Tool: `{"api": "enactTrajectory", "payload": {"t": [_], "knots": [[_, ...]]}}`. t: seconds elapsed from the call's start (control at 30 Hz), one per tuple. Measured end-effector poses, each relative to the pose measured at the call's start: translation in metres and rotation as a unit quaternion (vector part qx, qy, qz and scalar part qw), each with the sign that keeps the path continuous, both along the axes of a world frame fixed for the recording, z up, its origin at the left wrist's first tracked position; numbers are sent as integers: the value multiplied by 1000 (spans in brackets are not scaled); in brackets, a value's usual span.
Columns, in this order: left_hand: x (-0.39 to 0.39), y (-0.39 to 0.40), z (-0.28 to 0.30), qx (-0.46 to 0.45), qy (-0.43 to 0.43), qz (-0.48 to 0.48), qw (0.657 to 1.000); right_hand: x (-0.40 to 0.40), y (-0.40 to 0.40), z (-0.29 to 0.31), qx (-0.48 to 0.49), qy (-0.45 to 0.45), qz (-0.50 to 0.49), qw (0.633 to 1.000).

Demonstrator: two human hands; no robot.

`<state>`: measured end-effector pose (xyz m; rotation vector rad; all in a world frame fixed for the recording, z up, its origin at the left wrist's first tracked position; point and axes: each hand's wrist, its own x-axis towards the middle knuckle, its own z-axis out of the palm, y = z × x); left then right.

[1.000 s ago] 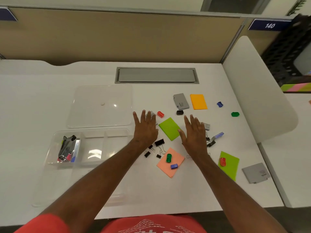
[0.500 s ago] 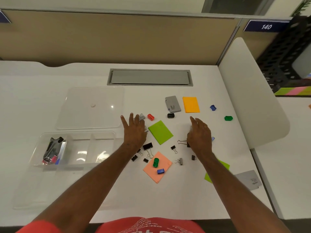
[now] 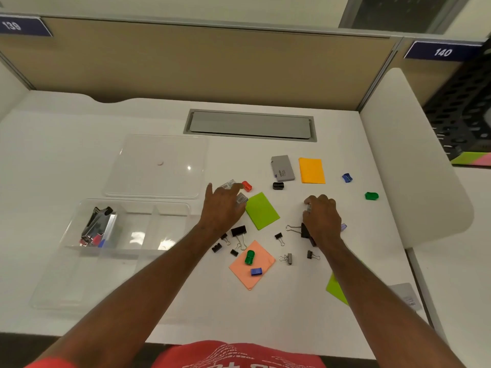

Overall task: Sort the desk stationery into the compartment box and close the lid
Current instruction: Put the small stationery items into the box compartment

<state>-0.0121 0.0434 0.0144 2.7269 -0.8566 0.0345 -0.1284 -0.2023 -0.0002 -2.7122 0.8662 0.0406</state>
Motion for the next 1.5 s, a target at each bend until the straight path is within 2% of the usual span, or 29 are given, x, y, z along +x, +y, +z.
{"api": "enactTrajectory", "payload": {"t": [0.07, 0.23, 0.5, 0.9, 1.1, 1.5], "knots": [[-1, 4, 4, -32, 18, -22, 999, 1, 2, 4, 6, -22, -3, 1000], [0, 22, 6, -114, -10, -45, 992, 8, 22, 16, 21, -127, 23, 991], [0, 59, 12, -165, 5, -47, 985, 30, 82, 36, 59, -223, 91, 969], [10, 158, 16, -209, -2, -28, 977, 55, 180, 60, 65, -239, 116, 962], [25, 217, 12, -185, -9, -2, 983, 68, 226, 64, 62, -241, 118, 961], [44, 282, 0, -146, -29, -37, 988, 94, 319, 64, 84, -239, 180, 951]]}}
